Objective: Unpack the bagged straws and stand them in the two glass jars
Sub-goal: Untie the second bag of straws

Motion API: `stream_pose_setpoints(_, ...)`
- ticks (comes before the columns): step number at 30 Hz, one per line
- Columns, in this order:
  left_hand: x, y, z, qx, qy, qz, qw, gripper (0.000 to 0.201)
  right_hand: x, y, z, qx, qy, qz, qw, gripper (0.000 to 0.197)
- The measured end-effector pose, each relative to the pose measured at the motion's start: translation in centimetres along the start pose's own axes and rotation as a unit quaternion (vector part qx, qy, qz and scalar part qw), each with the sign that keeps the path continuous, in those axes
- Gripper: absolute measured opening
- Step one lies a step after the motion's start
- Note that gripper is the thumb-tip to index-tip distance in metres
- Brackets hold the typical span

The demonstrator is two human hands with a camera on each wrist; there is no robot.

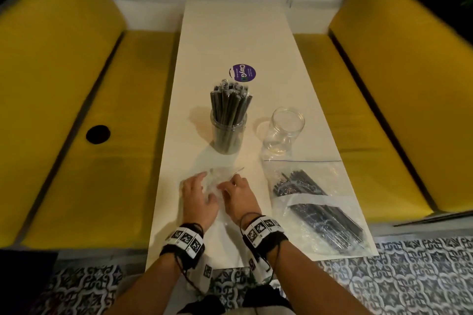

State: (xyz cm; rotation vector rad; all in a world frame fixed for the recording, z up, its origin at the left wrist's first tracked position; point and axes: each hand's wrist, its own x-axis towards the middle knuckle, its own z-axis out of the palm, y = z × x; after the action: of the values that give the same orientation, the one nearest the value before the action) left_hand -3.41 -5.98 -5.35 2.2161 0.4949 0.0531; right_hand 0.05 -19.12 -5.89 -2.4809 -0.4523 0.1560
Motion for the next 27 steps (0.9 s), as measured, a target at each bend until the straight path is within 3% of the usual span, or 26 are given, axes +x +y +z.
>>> stream_pose_setpoints(2, -0.2, 0.8, -0.3, 0.008, 0.028, 0.073, 0.997, 0.046, 0.2, 0.2, -0.2, 0.047, -0.015, 0.054, 0.997, 0.024)
stream_pose_setpoints(5, -0.2, 1.5, -0.1, 0.039, -0.015, 0.166, 0.985, 0.018, 0.7, 0.6, -1.7, 0.131, -0.045, 0.138, 0.981, 0.018)
stream_pose_setpoints(8, 0.6, 1.0, 0.7, 0.078, -0.036, 0.175, 0.981, 0.03, 0.6, 1.2, -4.5, 0.162, -0.057, 0.154, 0.973, 0.02)
stream_pose_setpoints(12, 1.9, 1.6, 0.8, 0.147, -0.062, 0.171, 0.972, 0.017, -0.2, 3.1, -9.4, 0.166, 0.04, 0.128, 0.977, 0.016)
stream_pose_setpoints(14, 2.5, 3.1, 0.4, 0.175, -0.046, 0.17, 0.969, 0.021, 0.1, 5.2, -11.8, 0.171, 0.074, 0.146, 0.972, 0.016)
stream_pose_setpoints(18, 3.2, 7.5, -0.5, 0.134, 0.034, 0.231, 0.963, 0.028, 2.0, 10.5, -15.4, 0.033, 0.116, 0.162, 0.979, 0.018)
stream_pose_setpoints(21, 3.3, 11.6, -0.1, 0.105, 0.056, 0.29, 0.95, 0.026, 3.3, 14.2, -16.2, -0.12, 0.042, 0.172, 0.977, 0.029)
stream_pose_setpoints(24, 2.8, 15.4, 1.4, 0.079, 0.046, 0.325, 0.941, 0.011, 3.7, 16.5, -15.6, -0.217, -0.039, 0.142, 0.965, 0.033)
stream_pose_setpoints(27, 2.2, 17.7, 3.9, 0.056, -0.026, 0.292, 0.954, 0.006, 3.6, 17.4, -15.2, -0.256, -0.04, 0.113, 0.959, 0.027)
